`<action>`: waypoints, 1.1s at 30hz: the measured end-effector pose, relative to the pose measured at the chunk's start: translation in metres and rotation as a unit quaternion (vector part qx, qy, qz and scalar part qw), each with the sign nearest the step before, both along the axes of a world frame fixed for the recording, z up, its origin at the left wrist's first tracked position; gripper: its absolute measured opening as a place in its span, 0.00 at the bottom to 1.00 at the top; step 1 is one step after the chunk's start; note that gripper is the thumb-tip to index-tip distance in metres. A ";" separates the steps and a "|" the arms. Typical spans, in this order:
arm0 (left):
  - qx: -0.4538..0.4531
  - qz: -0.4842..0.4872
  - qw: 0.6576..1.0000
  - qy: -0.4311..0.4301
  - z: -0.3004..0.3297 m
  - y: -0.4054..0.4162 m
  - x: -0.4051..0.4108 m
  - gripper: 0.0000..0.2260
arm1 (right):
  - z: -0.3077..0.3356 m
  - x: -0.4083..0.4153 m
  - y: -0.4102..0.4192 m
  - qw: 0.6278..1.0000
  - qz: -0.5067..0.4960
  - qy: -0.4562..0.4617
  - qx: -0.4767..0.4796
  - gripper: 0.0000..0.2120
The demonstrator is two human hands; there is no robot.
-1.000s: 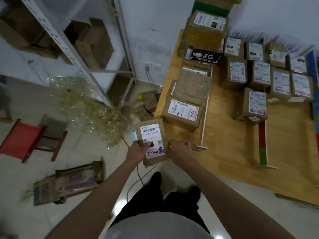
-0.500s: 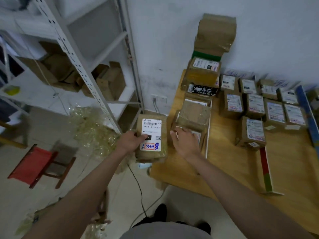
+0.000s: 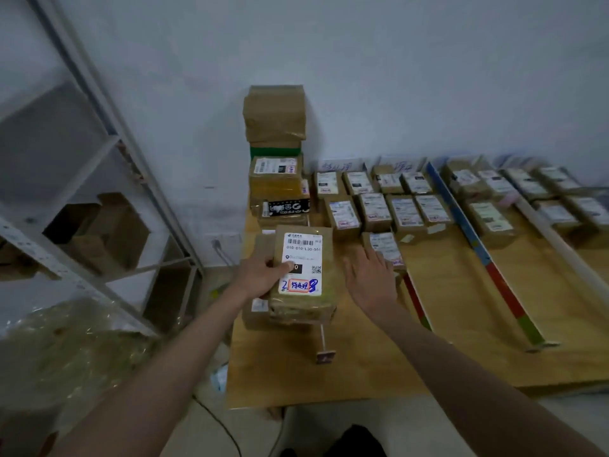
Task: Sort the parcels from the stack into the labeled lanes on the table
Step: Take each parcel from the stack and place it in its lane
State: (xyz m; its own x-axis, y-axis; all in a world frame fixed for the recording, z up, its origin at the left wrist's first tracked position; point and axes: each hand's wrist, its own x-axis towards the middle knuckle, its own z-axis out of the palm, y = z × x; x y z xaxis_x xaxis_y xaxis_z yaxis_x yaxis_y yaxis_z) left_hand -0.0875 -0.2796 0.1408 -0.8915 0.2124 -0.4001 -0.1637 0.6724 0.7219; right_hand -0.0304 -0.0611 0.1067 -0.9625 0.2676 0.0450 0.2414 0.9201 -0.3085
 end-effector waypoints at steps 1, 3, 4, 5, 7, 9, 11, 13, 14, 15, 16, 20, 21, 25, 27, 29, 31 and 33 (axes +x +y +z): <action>0.014 -0.006 1.000 -0.014 -0.003 0.018 -0.003 0.08 | -0.003 0.003 0.016 1.000 -0.013 0.003 0.001 0.17; 0.033 -0.010 0.998 -0.045 -0.013 0.051 -0.011 0.07 | -0.011 0.006 0.048 0.999 -0.037 0.003 0.001 0.18; 0.033 -0.012 0.998 -0.051 -0.020 0.066 -0.016 0.07 | -0.015 0.007 0.063 0.999 -0.050 -0.001 -0.003 0.18; 0.029 -0.013 0.998 -0.050 -0.026 0.080 -0.023 0.08 | -0.019 0.005 0.078 0.998 -0.062 -0.007 -0.009 0.19; 0.007 -0.007 0.999 -0.044 -0.041 0.106 -0.035 0.15 | -0.026 0.001 0.107 0.997 -0.076 -0.026 -0.013 0.18; -0.023 0.003 0.999 -0.032 -0.055 0.130 -0.050 0.20 | -0.035 -0.005 0.133 0.996 -0.082 -0.031 -0.008 0.18; -0.072 0.012 0.997 -0.023 -0.070 0.150 -0.062 0.19 | -0.044 -0.013 0.156 0.996 -0.080 -0.043 -0.010 0.17; -0.110 0.021 0.993 -0.033 -0.086 0.164 -0.072 0.19 | -0.053 -0.024 0.173 0.996 -0.071 -0.052 -0.008 0.16; -0.116 0.029 0.992 -0.037 -0.096 0.169 -0.079 0.20 | -0.058 -0.030 0.179 0.996 -0.064 -0.058 -0.007 0.16; -0.122 0.036 0.991 -0.041 -0.103 0.173 -0.086 0.21 | -0.062 -0.036 0.185 0.996 -0.056 -0.064 -0.007 0.16; -0.130 0.041 0.990 -0.046 -0.110 0.177 -0.092 0.22 | -0.068 -0.041 0.190 0.996 -0.045 -0.072 -0.005 0.16; -0.179 0.051 0.981 -0.060 -0.130 0.189 -0.111 0.22 | -0.090 -0.060 0.202 0.995 0.002 -0.099 -0.005 0.19; -0.189 0.049 0.978 -0.068 -0.134 0.193 -0.114 0.21 | -0.094 -0.064 0.203 0.994 0.013 -0.107 -0.005 0.19; -0.201 0.036 0.974 -0.098 -0.147 0.206 -0.126 0.19 | -0.106 -0.083 0.206 0.989 0.051 -0.137 -0.004 0.20; -0.194 0.039 0.974 -0.108 -0.153 0.210 -0.130 0.18 | -0.110 -0.090 0.207 0.987 0.069 -0.147 -0.006 0.20; -0.187 0.052 0.974 -0.115 -0.159 0.211 -0.133 0.19 | -0.114 -0.095 0.207 0.985 0.078 -0.154 -0.011 0.19; -0.183 0.066 0.974 -0.113 -0.165 0.212 -0.133 0.21 | -0.118 -0.097 0.207 0.982 0.086 -0.165 -0.016 0.20; -0.179 0.076 0.976 -0.096 -0.167 0.212 -0.130 0.25 | -0.121 -0.098 0.207 0.979 0.094 -0.177 -0.021 0.21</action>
State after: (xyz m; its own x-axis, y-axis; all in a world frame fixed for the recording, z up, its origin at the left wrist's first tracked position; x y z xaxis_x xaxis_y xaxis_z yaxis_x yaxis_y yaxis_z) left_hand -0.2178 -0.0673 -0.0262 -0.8029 -0.1005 -0.5876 -0.3904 0.8336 0.3908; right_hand -0.1286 0.1456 -0.0146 -0.9484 0.0781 -0.3073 0.1668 0.9471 -0.2742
